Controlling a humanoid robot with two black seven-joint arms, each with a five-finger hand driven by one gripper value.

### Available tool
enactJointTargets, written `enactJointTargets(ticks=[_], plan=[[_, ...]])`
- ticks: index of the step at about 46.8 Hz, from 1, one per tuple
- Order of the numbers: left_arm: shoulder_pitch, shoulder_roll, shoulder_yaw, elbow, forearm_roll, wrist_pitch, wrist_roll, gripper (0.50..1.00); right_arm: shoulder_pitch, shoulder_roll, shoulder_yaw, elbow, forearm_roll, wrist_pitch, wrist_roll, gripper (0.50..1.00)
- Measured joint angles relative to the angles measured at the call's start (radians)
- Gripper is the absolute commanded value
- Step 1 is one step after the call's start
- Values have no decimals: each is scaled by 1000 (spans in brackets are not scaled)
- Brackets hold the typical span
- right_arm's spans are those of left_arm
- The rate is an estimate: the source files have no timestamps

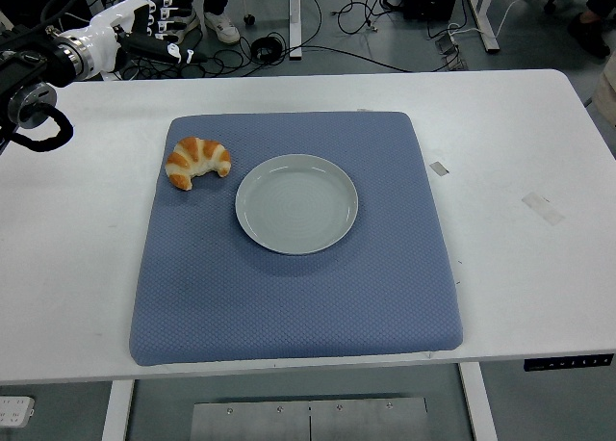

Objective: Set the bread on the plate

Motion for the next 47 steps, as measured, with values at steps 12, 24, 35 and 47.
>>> enactJointTargets(ticks=[12,24,35,47], plan=[[0,0,2,0,0,0,0,968,0,0,0,0,0,0,0,1000],[4,0,3,0,0,0,0,968,0,0,0,0,0,0,0,1000],[4,0,3,0,1,0,0,968,0,0,0,0,0,0,0,1000],[4,0,4,0,2,0,0,968,0,0,0,0,0,0,0,1000]])
